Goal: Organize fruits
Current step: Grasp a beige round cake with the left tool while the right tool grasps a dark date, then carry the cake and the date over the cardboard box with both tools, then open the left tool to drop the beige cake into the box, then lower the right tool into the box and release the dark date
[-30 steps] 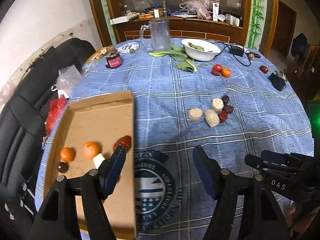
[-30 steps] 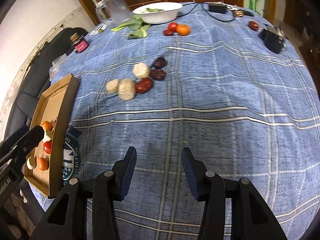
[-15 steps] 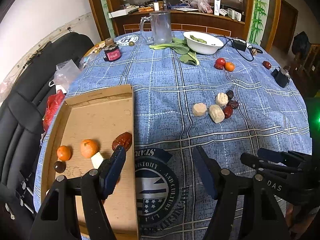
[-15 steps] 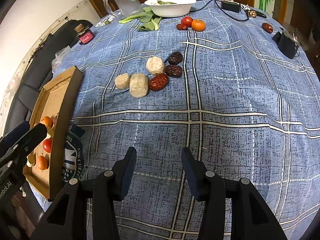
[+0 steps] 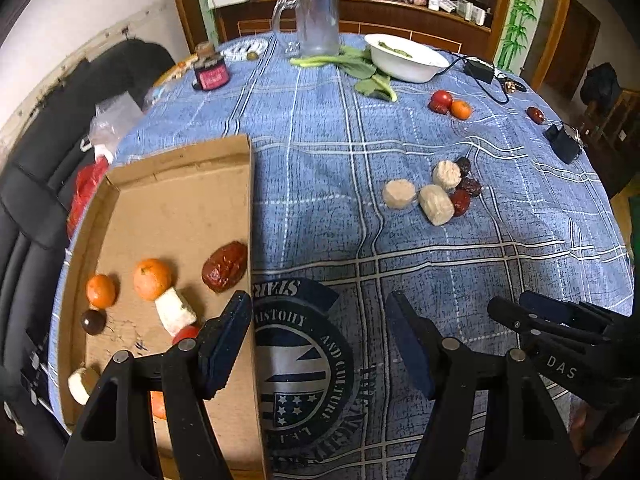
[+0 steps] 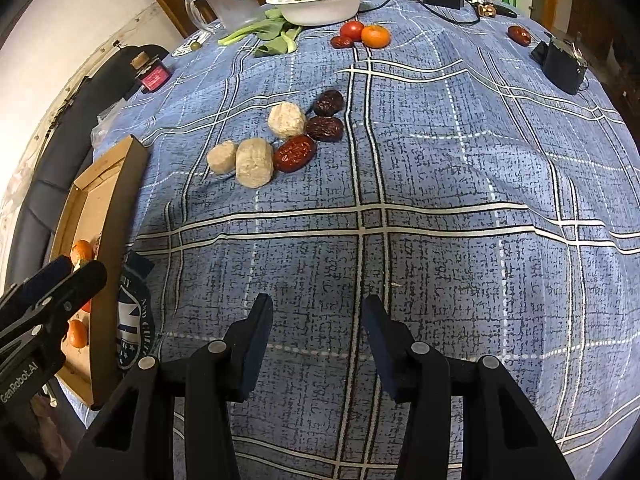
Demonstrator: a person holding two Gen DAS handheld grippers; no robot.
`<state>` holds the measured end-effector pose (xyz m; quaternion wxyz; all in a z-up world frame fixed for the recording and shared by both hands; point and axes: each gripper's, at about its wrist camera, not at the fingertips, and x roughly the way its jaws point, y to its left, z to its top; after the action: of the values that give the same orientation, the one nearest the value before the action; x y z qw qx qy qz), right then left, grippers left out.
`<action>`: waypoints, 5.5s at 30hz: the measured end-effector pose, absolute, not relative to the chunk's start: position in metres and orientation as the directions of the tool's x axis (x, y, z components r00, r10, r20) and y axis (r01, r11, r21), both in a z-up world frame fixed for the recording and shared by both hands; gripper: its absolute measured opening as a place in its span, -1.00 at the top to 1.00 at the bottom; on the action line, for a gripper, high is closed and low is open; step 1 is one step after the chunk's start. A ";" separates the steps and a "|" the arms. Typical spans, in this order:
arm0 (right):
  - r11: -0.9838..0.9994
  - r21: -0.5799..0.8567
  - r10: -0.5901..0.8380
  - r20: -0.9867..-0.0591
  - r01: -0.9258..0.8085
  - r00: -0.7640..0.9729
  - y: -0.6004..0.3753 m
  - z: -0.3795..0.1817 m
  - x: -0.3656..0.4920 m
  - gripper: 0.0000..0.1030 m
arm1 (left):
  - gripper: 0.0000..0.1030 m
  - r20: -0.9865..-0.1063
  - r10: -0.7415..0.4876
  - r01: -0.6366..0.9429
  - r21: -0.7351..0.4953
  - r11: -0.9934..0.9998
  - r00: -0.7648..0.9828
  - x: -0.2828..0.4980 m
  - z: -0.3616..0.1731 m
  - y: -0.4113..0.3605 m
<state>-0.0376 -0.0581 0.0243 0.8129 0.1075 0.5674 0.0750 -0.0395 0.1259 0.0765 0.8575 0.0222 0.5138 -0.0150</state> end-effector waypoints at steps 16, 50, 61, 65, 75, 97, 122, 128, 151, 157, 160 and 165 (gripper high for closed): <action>0.952 0.304 0.266 -0.863 0.021 0.430 -0.063 0.044 0.021 0.02 | -0.33 -0.883 -0.159 0.095 -0.130 0.987 0.442 0.018 0.075 0.133; 0.916 0.385 0.307 -0.853 0.111 0.422 -0.081 0.022 0.110 0.55 | 0.50 -0.862 -0.354 0.312 -0.246 0.918 0.364 0.076 0.028 0.089; 0.863 0.500 0.426 -0.796 0.071 0.431 -0.074 0.046 0.075 0.55 | 0.49 -0.817 -0.378 0.189 -0.328 0.926 0.436 0.046 0.062 0.135; 0.833 0.551 0.490 -0.770 0.040 0.408 -0.052 0.051 0.067 0.55 | 0.49 -0.809 -0.342 0.131 -0.320 0.938 0.477 0.034 0.078 0.167; 0.811 0.556 0.585 -0.756 -0.182 0.294 0.074 0.068 0.057 0.54 | 0.49 -0.853 -0.100 -0.106 -0.179 0.978 0.513 0.009 0.077 0.291; 0.862 0.399 0.484 -0.832 -0.313 0.271 0.184 0.050 0.074 0.43 | 0.09 -0.887 -0.091 -0.173 -0.188 0.967 0.452 0.021 0.049 0.350; 0.890 0.215 0.350 -0.887 -0.402 0.301 0.150 0.020 0.035 0.38 | -0.06 -0.853 -0.170 -0.166 -0.284 0.944 0.494 0.001 0.074 0.326; 0.877 0.271 0.392 -0.882 -0.396 0.263 0.145 0.013 0.035 0.57 | -0.06 -0.852 -0.167 -0.175 -0.286 0.942 0.497 -0.007 0.076 0.323; 0.787 0.297 0.464 -0.862 -0.541 0.202 0.187 0.045 -0.045 0.56 | -0.06 -0.849 -0.134 -0.254 -0.299 0.920 0.512 -0.035 0.081 0.342; 0.764 0.187 0.379 -0.905 -0.617 0.194 0.217 0.026 -0.069 0.56 | -0.07 -0.849 -0.129 -0.239 -0.285 0.928 0.512 -0.036 0.084 0.340; 0.761 0.169 0.368 -0.908 -0.626 0.202 0.220 0.025 -0.074 0.56 | -0.07 -0.849 -0.127 -0.233 -0.280 0.931 0.514 -0.038 0.087 0.340; 0.769 0.178 0.377 -0.902 -0.613 0.210 0.219 0.033 -0.075 0.42 | -0.07 -0.846 -0.119 -0.229 -0.272 0.935 0.520 -0.040 0.092 0.340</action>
<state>-0.0751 0.2187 0.0326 0.7702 -0.1097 0.5400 0.3213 -0.0404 0.3396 0.0919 0.8533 -0.1780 0.4891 0.0322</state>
